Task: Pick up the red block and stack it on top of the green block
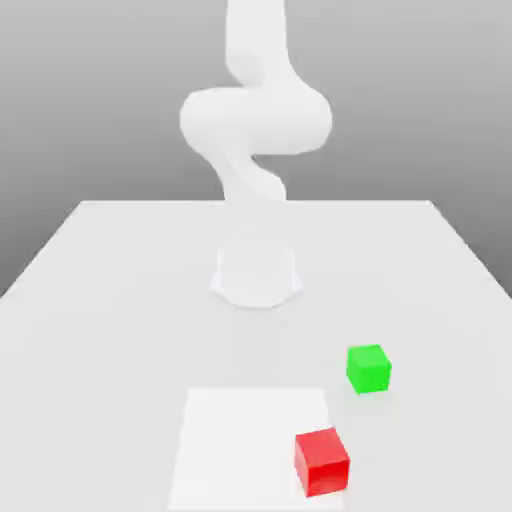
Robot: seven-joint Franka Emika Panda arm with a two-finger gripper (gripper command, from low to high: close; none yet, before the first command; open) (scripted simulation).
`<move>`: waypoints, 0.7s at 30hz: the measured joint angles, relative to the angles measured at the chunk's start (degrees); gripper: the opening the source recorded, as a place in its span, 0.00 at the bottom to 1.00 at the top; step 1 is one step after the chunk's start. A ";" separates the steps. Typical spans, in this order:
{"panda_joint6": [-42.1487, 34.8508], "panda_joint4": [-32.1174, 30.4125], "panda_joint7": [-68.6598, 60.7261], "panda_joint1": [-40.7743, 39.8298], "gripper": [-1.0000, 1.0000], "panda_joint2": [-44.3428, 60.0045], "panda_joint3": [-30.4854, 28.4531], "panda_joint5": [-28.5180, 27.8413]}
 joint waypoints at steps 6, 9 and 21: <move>5.30 -3.00 -0.97 0.89 0.50 12.81 1.22 -0.22; 7.88 -4.46 -1.34 1.50 0.50 19.05 1.68 -0.48; 18.19 -10.31 -2.88 4.21 0.50 43.98 3.40 -1.41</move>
